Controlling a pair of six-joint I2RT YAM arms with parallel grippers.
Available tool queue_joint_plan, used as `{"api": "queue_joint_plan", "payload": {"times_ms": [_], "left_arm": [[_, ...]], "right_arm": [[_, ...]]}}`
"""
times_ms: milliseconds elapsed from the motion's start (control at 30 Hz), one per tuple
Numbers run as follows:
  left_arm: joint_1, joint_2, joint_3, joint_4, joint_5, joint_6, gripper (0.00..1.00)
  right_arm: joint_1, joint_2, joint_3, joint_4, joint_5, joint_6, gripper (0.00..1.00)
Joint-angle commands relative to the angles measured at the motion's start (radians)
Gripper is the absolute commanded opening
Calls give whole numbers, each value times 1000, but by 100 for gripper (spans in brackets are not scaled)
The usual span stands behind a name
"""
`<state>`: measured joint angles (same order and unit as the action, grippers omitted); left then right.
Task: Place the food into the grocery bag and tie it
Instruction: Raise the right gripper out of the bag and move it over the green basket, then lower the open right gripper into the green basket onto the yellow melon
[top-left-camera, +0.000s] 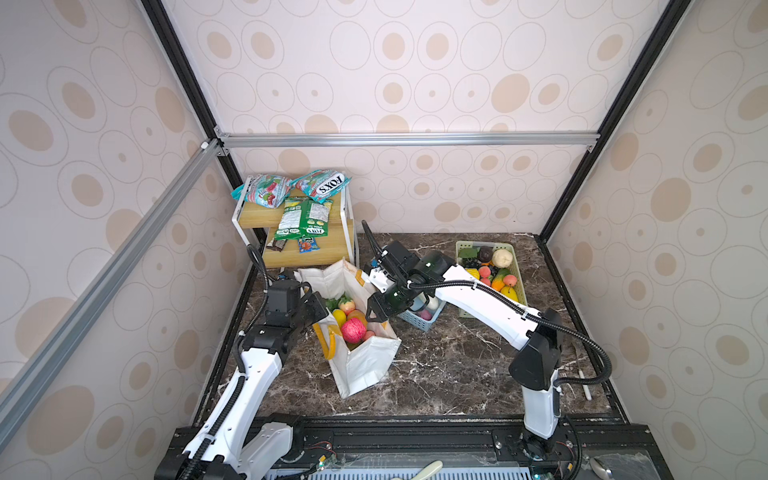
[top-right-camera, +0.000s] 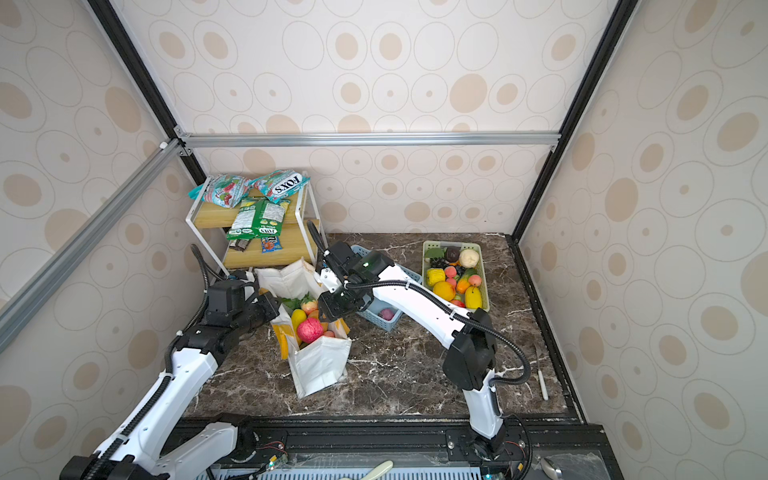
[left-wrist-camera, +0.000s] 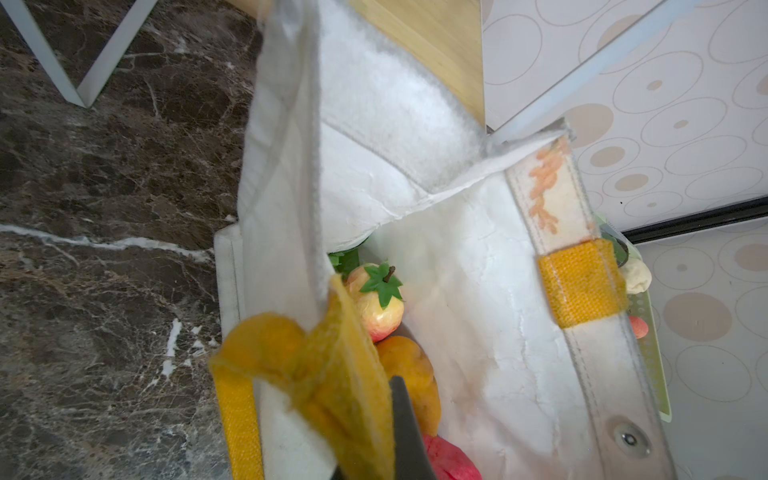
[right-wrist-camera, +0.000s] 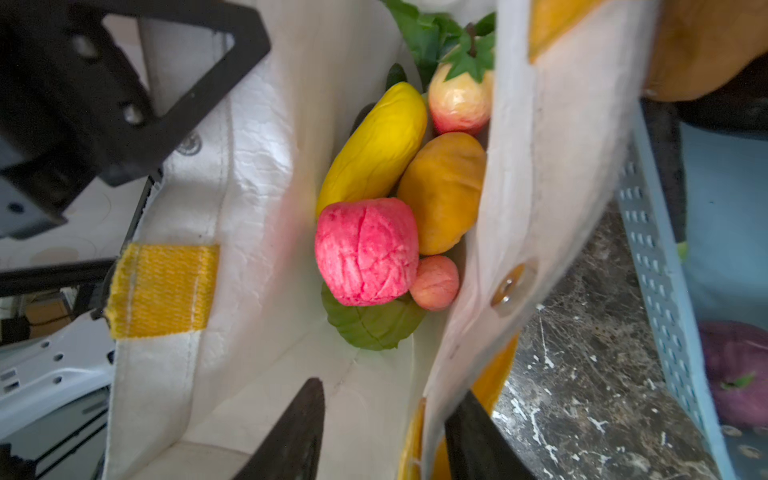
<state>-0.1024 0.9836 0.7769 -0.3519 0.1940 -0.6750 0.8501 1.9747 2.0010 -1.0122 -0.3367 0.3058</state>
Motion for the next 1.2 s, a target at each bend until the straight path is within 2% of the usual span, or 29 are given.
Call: {"api": "queue_joint_plan", "payload": {"times_ms": [0, 200, 633, 933, 1167], "left_arm": [[8, 3, 50, 9, -16, 18, 0], [10, 0, 49, 4, -12, 19, 0], [10, -21, 44, -4, -27, 18, 0], [10, -32, 40, -12, -37, 24, 0], [10, -39, 35, -10, -39, 23, 0]], "right_arm": [[-50, -60, 19, -32, 52, -7, 54], [-144, -128, -33, -12, 80, 2, 62], [-433, -224, -210, 9, 332, 88, 68], [-598, -181, -236, -75, 471, 42, 68], [-663, -123, -229, -143, 631, -9, 66]]}}
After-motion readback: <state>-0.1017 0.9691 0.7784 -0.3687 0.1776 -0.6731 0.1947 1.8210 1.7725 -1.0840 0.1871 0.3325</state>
